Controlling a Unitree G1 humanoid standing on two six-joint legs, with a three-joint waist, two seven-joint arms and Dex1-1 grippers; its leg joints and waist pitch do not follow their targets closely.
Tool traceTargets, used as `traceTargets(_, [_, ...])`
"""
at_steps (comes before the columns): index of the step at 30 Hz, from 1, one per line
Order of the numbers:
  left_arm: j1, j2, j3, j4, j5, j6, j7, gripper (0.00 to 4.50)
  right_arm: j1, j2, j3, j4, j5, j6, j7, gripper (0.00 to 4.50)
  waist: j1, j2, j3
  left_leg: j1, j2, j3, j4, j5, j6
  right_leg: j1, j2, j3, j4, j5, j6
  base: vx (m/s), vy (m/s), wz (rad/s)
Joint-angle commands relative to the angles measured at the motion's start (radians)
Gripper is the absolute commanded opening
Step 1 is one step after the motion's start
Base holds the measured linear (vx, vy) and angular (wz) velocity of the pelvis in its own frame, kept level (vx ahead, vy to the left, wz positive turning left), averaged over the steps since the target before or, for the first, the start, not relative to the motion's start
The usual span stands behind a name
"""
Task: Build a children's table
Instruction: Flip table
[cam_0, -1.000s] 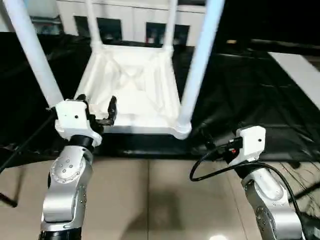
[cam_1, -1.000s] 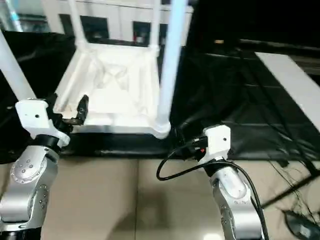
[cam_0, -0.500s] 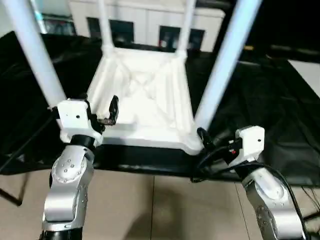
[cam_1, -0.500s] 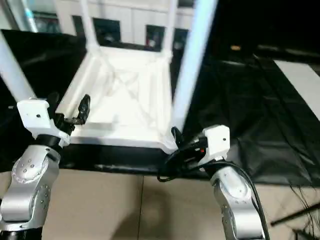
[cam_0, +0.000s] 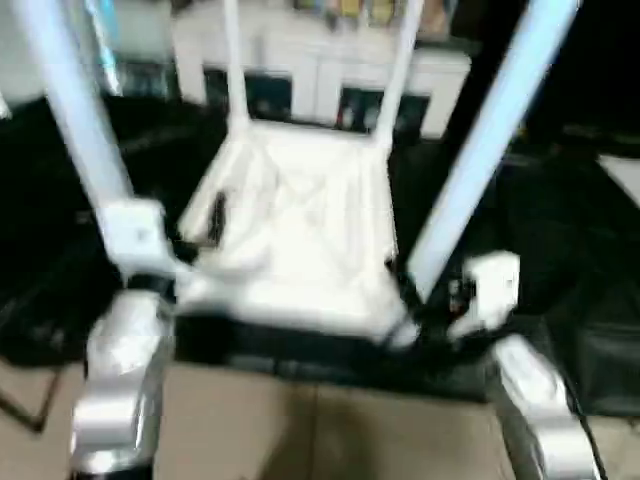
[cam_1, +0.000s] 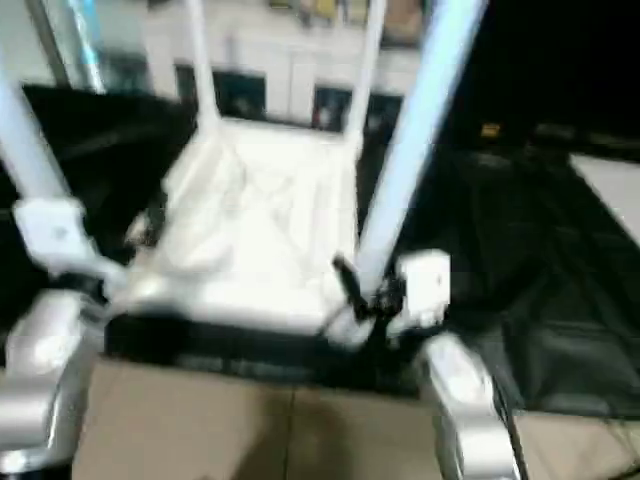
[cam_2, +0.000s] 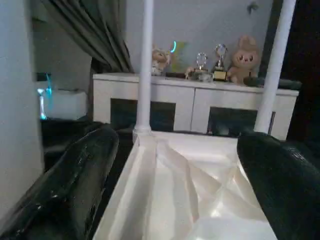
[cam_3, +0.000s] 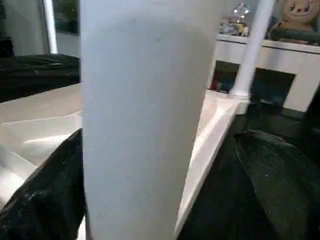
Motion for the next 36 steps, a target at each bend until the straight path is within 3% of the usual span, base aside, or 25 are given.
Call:
traceTargets(1, [0.015, -0.015, -0.021, -0.027, -0.013, -0.054, -0.022, 4.44, 0.021, -0.025, -0.049, -0.006, 0.011, -0.006, 0.002, 4.50, 0.008, -0.009, -0.048, 0.018, 0.075, -0.024, -0.074, 0.545, 0.243, 0.000, -0.082, 0.060, -0.101, 0.302, 0.022, 0.000, 0.000, 0.00])
traceTargets(2, [0.030, -0.013, -0.027, -0.037, -0.006, -0.086, -0.024, 4.44, 0.034, -0.033, -0.050, -0.012, 0.018, -0.008, 0.016, 4.50, 0.018, -0.012, -0.042, -0.003, 0.054, -0.012, -0.079, 0.345, 0.158, 0.019, -0.113, 0.077, -0.096, 0.307, -0.055, 0.000, 0.000, 0.00])
traceTargets(3, [0.037, -0.015, -0.029, -0.042, -0.012, -0.101, -0.030, 4.44, 0.039, -0.036, -0.051, -0.015, 0.020, -0.011, 0.021, 4.50, 0.021, -0.019, -0.045, -0.011, 0.061, -0.014, -0.095, 0.273, 0.125, 0.040, -0.112, 0.075, -0.094, 0.308, -0.072, 0.000, 0.000, 0.00])
traceTargets(4, [0.044, -0.017, -0.032, -0.048, -0.017, -0.116, -0.036, 4.44, 0.046, -0.039, -0.055, -0.026, 0.030, -0.014, 0.031, 4.50, 0.027, -0.013, -0.043, 0.002, 0.076, -0.011, -0.113, 0.168, 0.083, 0.036, -0.099, 0.064, -0.095, 0.285, -0.125, 0.000, 0.000, 0.00])
traceTargets(5, [0.046, -0.017, -0.031, -0.050, -0.015, -0.124, -0.035, 4.44, 0.049, -0.040, -0.056, -0.032, 0.035, -0.015, 0.035, 4.50, 0.022, -0.005, -0.039, 0.005, 0.080, -0.010, -0.127, 0.092, 0.065, 0.039, -0.091, 0.058, -0.100, 0.251, -0.167, 0.000, 0.000, 0.00])
traceTargets(6, [0.048, -0.018, -0.031, -0.052, -0.012, -0.135, -0.033, 4.44, 0.053, -0.041, -0.058, -0.039, 0.042, -0.014, 0.041, 4.50, 0.019, -0.001, -0.035, 0.005, 0.086, -0.012, -0.136, 0.050, 0.057, 0.040, -0.092, 0.056, -0.103, 0.219, -0.184, 0.000, 0.000, 0.00])
traceTargets(7, [0.059, -0.018, -0.034, -0.061, -0.013, -0.166, -0.047, 4.44, 0.062, -0.045, -0.061, -0.052, 0.045, -0.018, 0.047, 4.50, 0.012, 0.002, -0.023, 0.006, 0.096, -0.014, -0.156, -0.090, 0.041, 0.038, -0.090, 0.054, -0.117, 0.092, -0.205, 0.000, 0.000, 0.00])
traceTargets(9, [0.080, -0.027, -0.037, -0.076, -0.043, -0.178, -0.073, 4.44, 0.070, -0.046, -0.069, -0.062, 0.045, -0.031, 0.042, 4.50, 0.010, 0.003, -0.015, 0.009, 0.102, -0.011, -0.165, -0.191, 0.020, 0.033, -0.093, 0.058, -0.127, -0.022, -0.200, -0.057, -0.009, -0.02])
traceTargets(10, [0.089, -0.029, -0.039, -0.081, -0.043, -0.184, -0.075, 4.44, 0.072, -0.046, -0.075, -0.063, 0.044, -0.043, 0.037, 4.50, 0.006, -0.003, -0.007, 0.011, 0.103, -0.005, -0.173, -0.280, -0.016, 0.030, -0.095, 0.062, -0.141, -0.165, -0.181, -0.051, -0.008, -0.02])
traceTargets(12, [0.115, -0.033, -0.045, -0.091, -0.047, -0.200, -0.080, 4.44, 0.076, -0.040, -0.093, -0.066, 0.055, -0.061, 0.028, 4.50, 0.006, 0.000, -0.008, 0.016, 0.101, -0.002, -0.173, -0.298, -0.031, 0.026, -0.096, 0.065, -0.146, -0.216, -0.162, 0.000, 0.000, 0.00])
traceTargets(13, [0.132, -0.027, -0.056, -0.096, -0.043, -0.212, -0.090, 4.44, 0.077, -0.037, -0.104, -0.067, 0.056, -0.074, 0.021, 4.50, 0.007, -0.007, -0.011, 0.018, 0.100, 0.002, -0.172, -0.271, -0.029, 0.025, -0.097, 0.068, -0.149, -0.196, -0.152, 0.000, 0.000, 0.00])
traceTargets(14, [0.173, -0.008, -0.088, -0.104, -0.044, -0.227, -0.128, 4.44, 0.078, -0.026, -0.124, -0.074, 0.080, -0.086, 0.018, 4.50, 0.007, -0.003, -0.010, 0.015, 0.100, 0.004, -0.175, -0.249, -0.024, 0.024, -0.094, 0.069, -0.148, -0.180, -0.145, 0.000, 0.000, 0.00])
traceTargets(16, [0.223, 0.007, -0.112, -0.117, -0.044, -0.236, -0.156, 4.44, 0.081, -0.013, -0.142, -0.088, 0.120, -0.079, 0.020, 4.50, 0.005, -0.009, -0.008, 0.011, 0.101, 0.005, -0.177, -0.238, -0.016, 0.021, -0.091, 0.069, -0.148, -0.173, -0.137, 0.000, 0.000, 0.00])
traceTargets(18, [0.263, 0.002, -0.099, -0.124, -0.033, -0.275, -0.149, 4.44, 0.093, -0.010, -0.153, -0.112, 0.156, -0.081, 0.036, 4.50, 0.007, -0.004, -0.008, 0.012, 0.103, 0.004, -0.178, -0.248, -0.018, 0.018, -0.091, 0.068, -0.149, -0.189, -0.135, 0.000, 0.000, 0.00])
traceTargets(21, [0.287, -0.018, -0.066, -0.133, -0.004, -0.327, -0.111, 4.44, 0.113, -0.020, -0.153, -0.134, 0.174, -0.097, 0.067, 4.50, 0.009, -0.004, -0.009, 0.014, 0.106, 0.008, -0.177, -0.229, -0.013, 0.019, -0.087, 0.068, -0.148, -0.123, -0.140, 0.000, 0.000, 0.00])
traceTargets(23, [0.310, -0.046, -0.029, -0.145, 0.043, -0.387, -0.051, 4.44, 0.140, -0.037, -0.145, -0.162, 0.192, -0.101, 0.102, 4.50, 0.006, -0.005, -0.009, 0.007, 0.108, 0.009, -0.179, -0.214, -0.006, 0.024, -0.086, 0.064, -0.145, -0.093, -0.141, 0.000, 0.000, 0.00])
traceTargets(28, [0.326, -0.063, 0.000, -0.144, 0.066, -0.420, 0.003, 4.44, 0.152, -0.046, -0.146, -0.162, 0.190, -0.096, 0.117, 4.50, 0.000, -0.015, -0.011, 0.006, 0.109, 0.014, -0.174, -0.165, 0.007, 0.024, -0.088, 0.065, -0.144, -0.050, -0.137, 0.000, 0.000, 0.00])
traceTargets(36, [0.284, -0.069, 0.036, -0.100, 0.006, -0.389, 0.012, 4.44, 0.147, -0.042, -0.126, -0.163, 0.174, -0.089, 0.106, 4.50, -0.010, -0.006, -0.009, 0.008, 0.108, 0.014, -0.175, -0.187, -0.004, 0.022, -0.087, 0.065, -0.143, -0.048, -0.149, 0.000, 0.000, 0.00])
